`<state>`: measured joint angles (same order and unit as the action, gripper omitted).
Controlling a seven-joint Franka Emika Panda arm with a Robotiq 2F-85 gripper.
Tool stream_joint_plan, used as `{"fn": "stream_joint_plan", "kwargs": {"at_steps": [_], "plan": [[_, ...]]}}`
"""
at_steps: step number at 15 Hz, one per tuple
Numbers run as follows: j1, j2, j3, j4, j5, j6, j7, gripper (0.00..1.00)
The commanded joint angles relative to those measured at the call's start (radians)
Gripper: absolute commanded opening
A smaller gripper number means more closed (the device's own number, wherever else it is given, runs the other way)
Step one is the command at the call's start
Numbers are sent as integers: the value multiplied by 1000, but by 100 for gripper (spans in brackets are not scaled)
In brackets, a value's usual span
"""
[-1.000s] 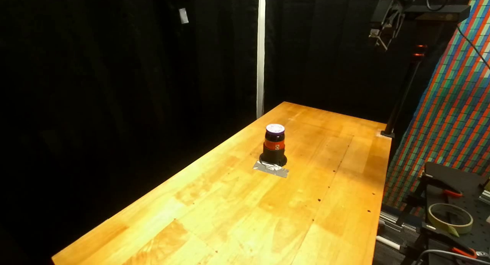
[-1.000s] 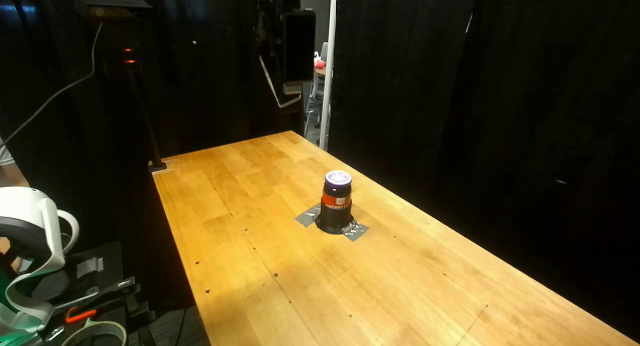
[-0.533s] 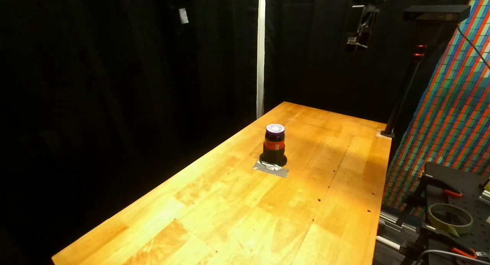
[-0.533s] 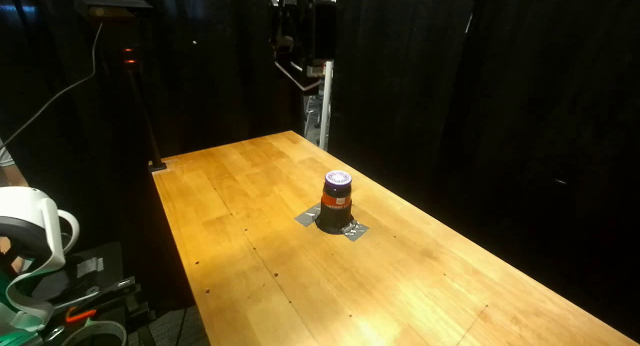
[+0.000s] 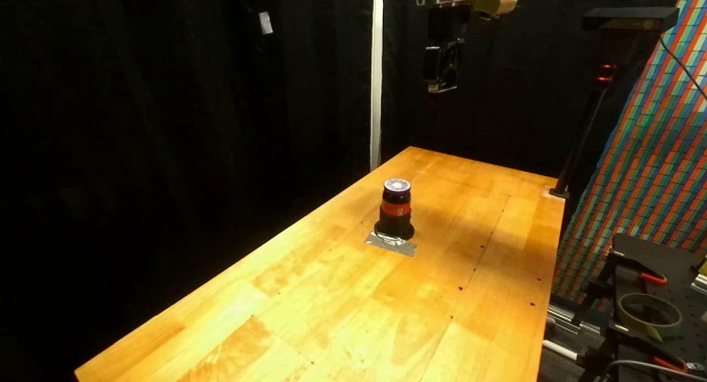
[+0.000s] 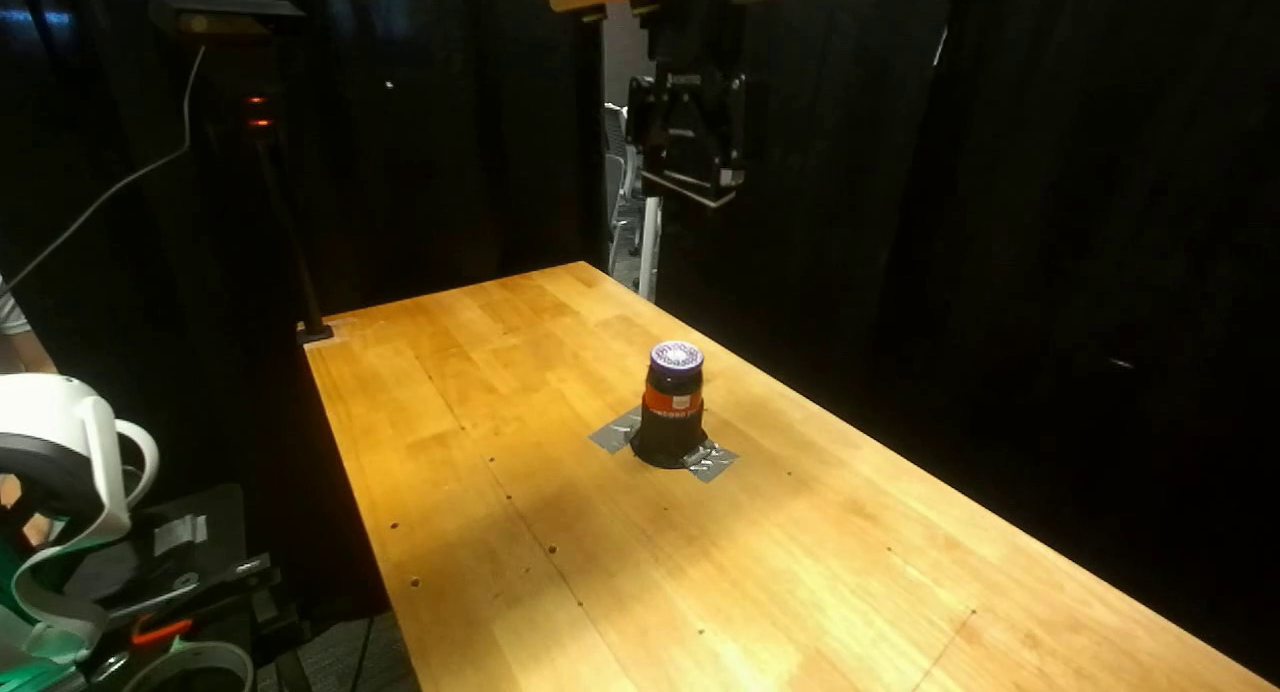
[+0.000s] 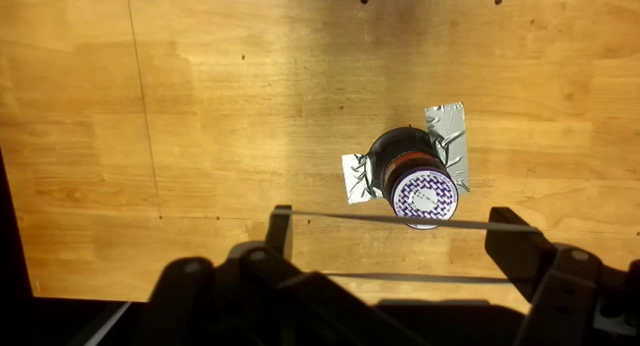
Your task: Put the rubber band around the base of the cup
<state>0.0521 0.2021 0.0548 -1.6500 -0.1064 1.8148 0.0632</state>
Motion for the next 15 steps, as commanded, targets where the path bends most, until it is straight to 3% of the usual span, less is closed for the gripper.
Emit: {"fn": "stream_joint_plan", "kwargs": {"at_steps": [1,6,15], "plan": [[18,212,3,245,13,-47,-25,100],[45,371,3,382,34,-15,-11,100],[45,508,7,427,73,45,-22,100]]}}
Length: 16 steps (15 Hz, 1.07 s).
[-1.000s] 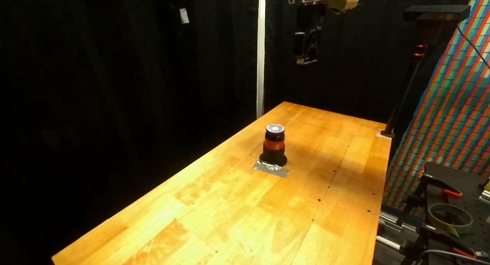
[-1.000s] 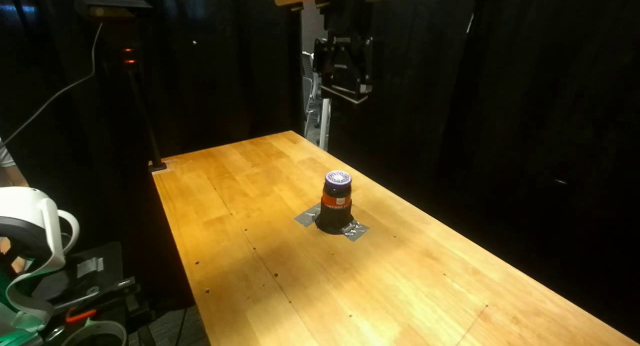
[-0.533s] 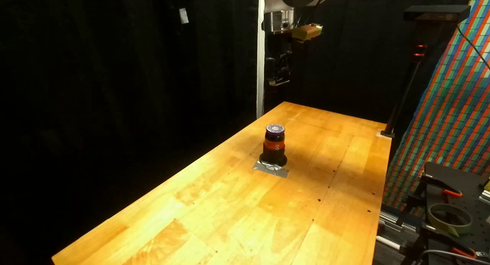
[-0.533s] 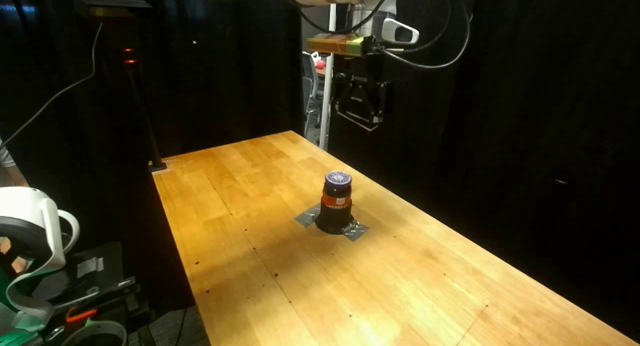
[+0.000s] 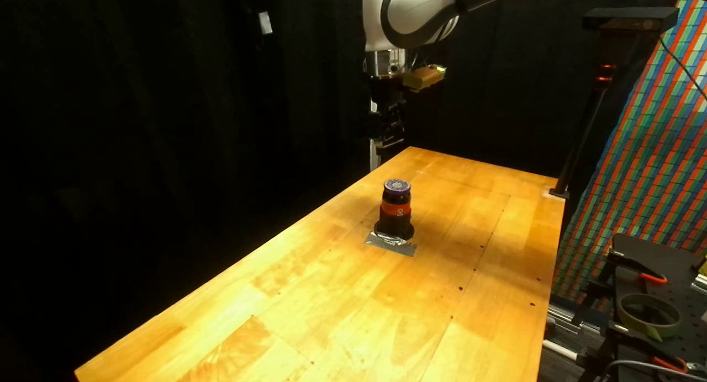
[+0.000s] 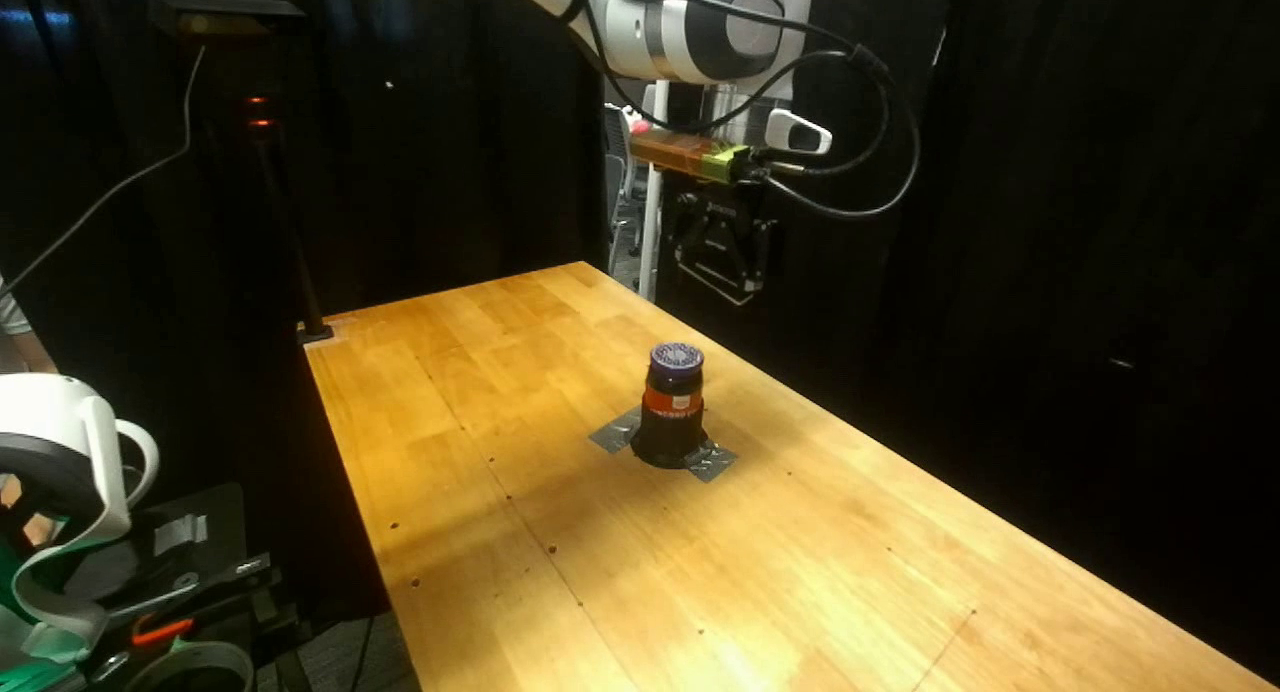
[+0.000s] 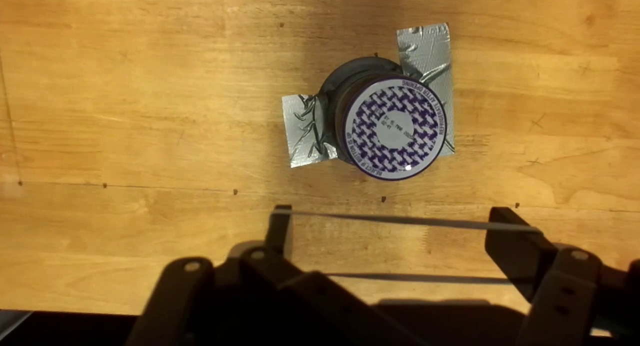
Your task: Put the rubber band around the base of the cup
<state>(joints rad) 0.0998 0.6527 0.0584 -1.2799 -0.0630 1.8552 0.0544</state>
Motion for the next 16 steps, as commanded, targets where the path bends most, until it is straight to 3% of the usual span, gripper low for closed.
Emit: {"fn": "stream_joint_plan", "kwargs": {"at_steps": [1,9,16], "plan": [[-3,71,4,57,37,3,-15,100],[3,139,-7,29,28,112,0,100],[-8,136,-6,-18,37,102,-8,100]]}}
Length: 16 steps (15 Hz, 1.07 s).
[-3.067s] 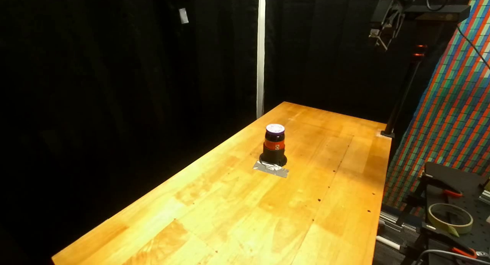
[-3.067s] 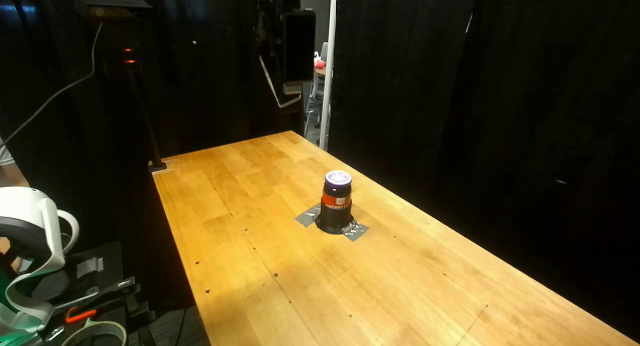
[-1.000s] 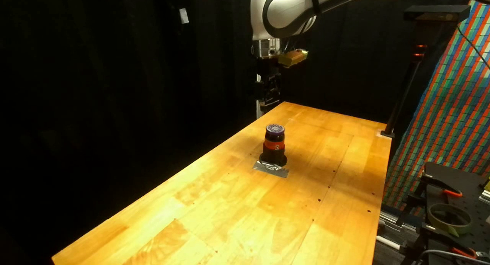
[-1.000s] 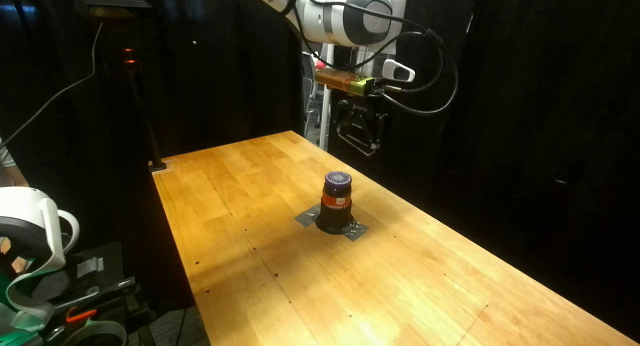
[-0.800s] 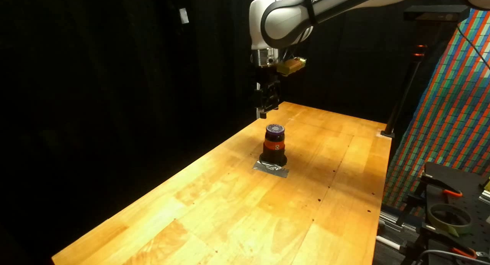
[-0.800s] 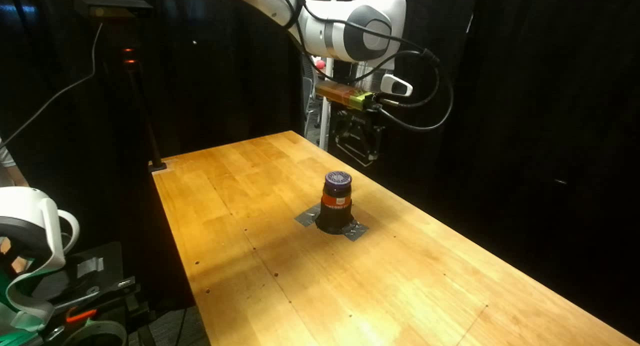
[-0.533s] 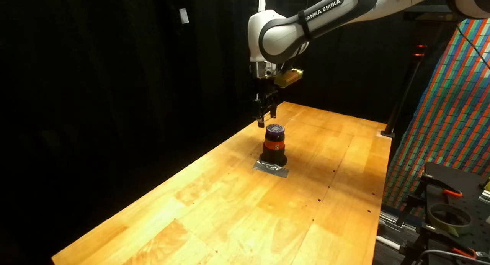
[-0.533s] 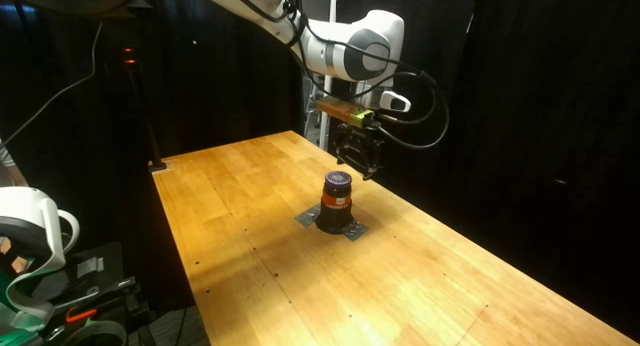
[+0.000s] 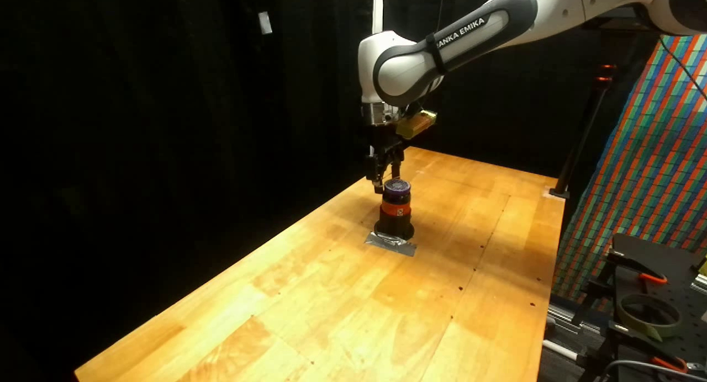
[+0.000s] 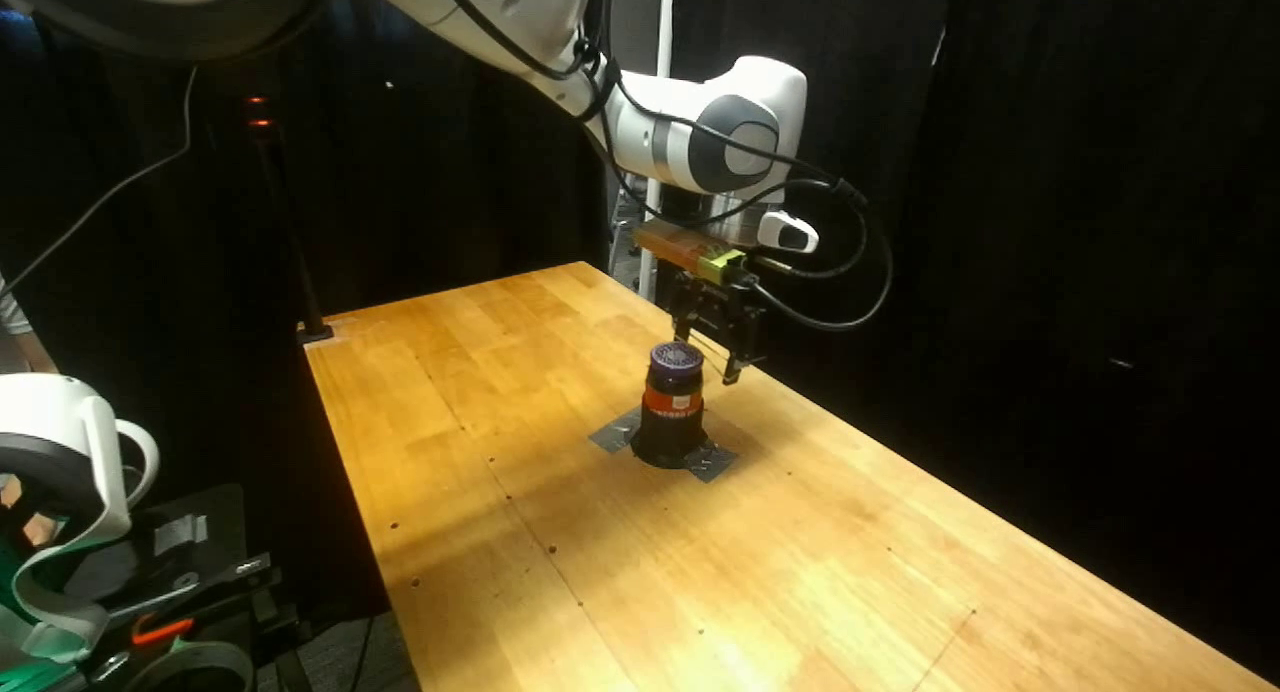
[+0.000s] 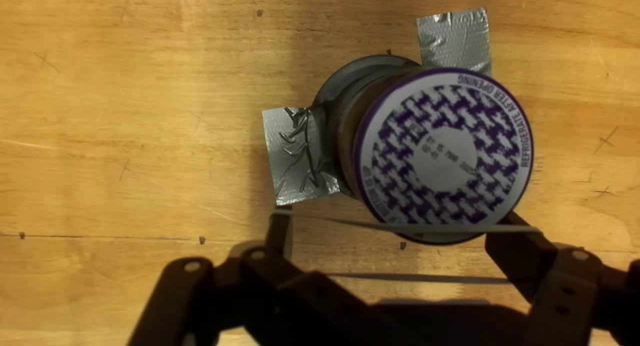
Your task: Put the rubber band around the base of the cup
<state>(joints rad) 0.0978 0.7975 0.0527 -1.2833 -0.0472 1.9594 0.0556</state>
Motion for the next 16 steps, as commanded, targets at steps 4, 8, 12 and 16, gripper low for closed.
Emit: {"fn": "stream_joint_plan", "kwargs": {"at_steps": [4,8,12,16], "plan": [[-14,-19,10,-43,46,-27,-19,100],[-15,-54,9,-94,66,-19,-7,100],[-17,-102,4,-149,76,13,6,100],[-23,-149,8,-205,89,2,0,100]]}}
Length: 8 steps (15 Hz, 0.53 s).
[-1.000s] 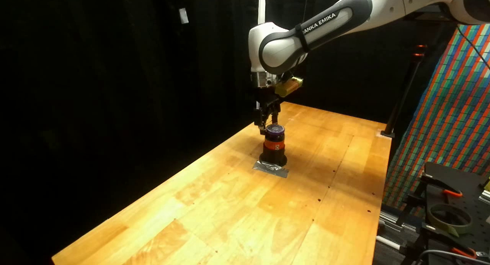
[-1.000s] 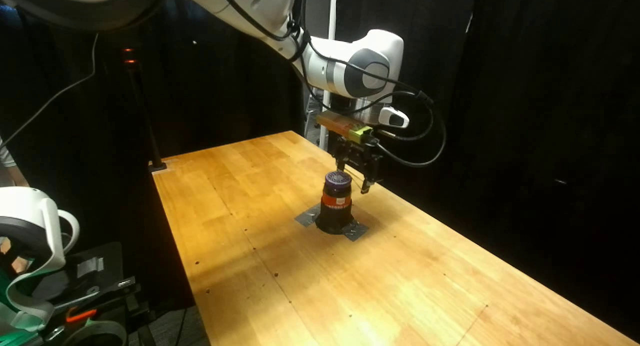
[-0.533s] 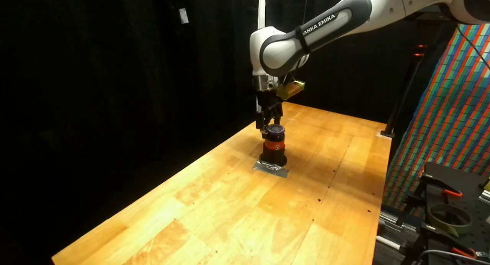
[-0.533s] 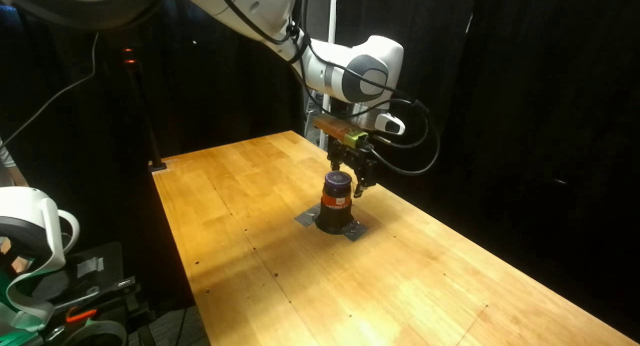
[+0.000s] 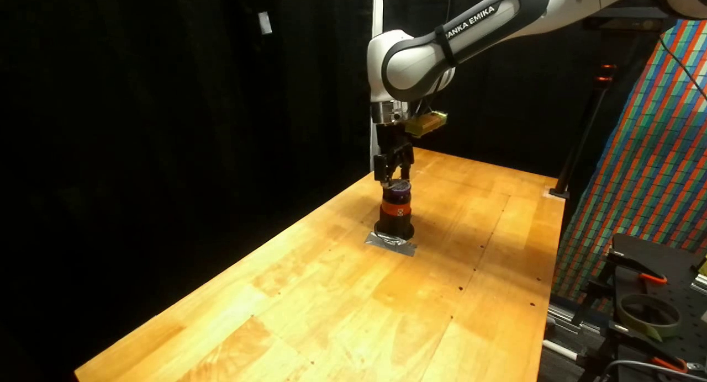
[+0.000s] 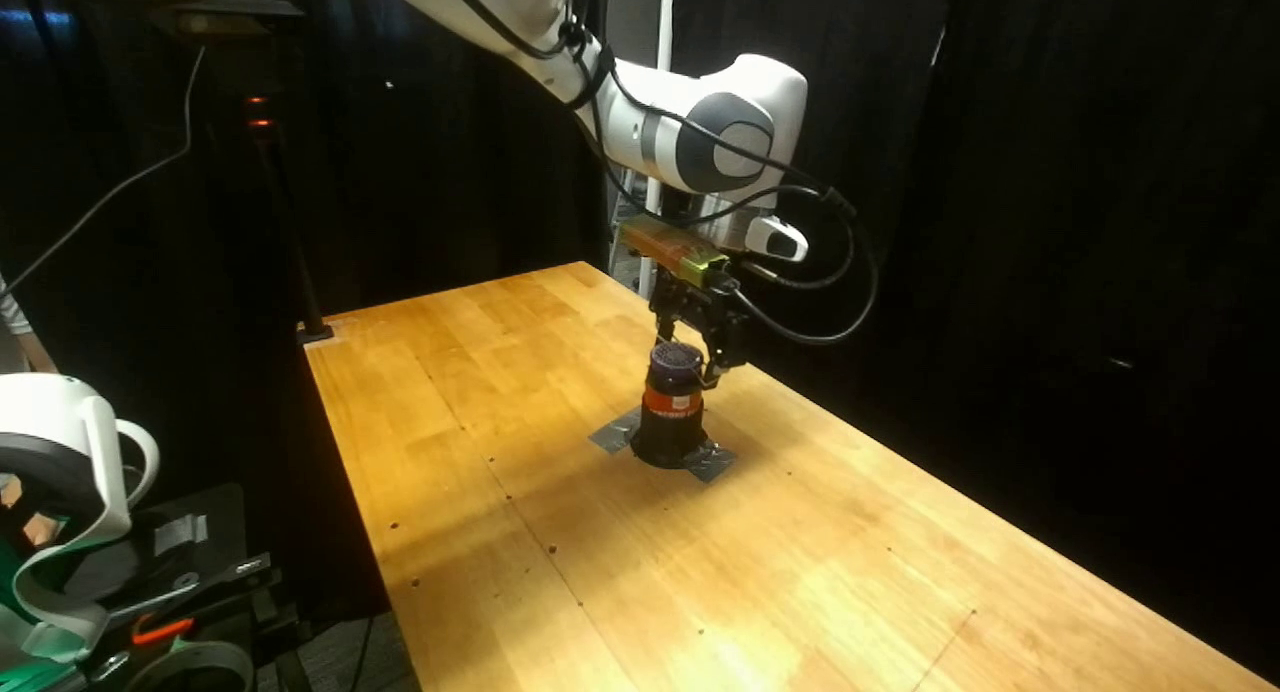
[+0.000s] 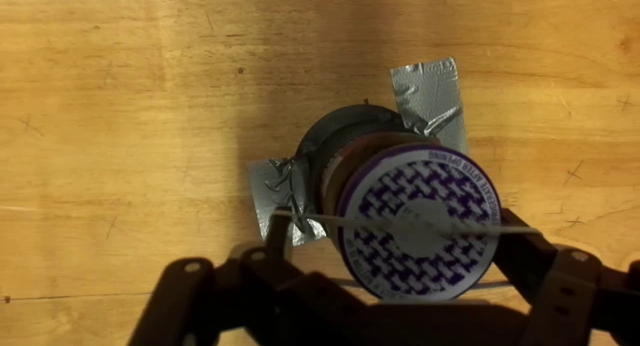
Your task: Put the rubber band around the base of the cup
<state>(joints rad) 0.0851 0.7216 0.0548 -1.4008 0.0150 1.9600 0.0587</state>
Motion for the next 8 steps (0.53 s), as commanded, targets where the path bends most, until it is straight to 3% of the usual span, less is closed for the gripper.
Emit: {"fn": "stream_joint_plan", "kwargs": {"at_steps": [1,5,8], "plan": [[-11,-80,7,-99,29,-5,-7,100],[-11,-78,12,-132,38,-25,-18,100],[3,-59,6,-152,20,27,-5,100]]}}
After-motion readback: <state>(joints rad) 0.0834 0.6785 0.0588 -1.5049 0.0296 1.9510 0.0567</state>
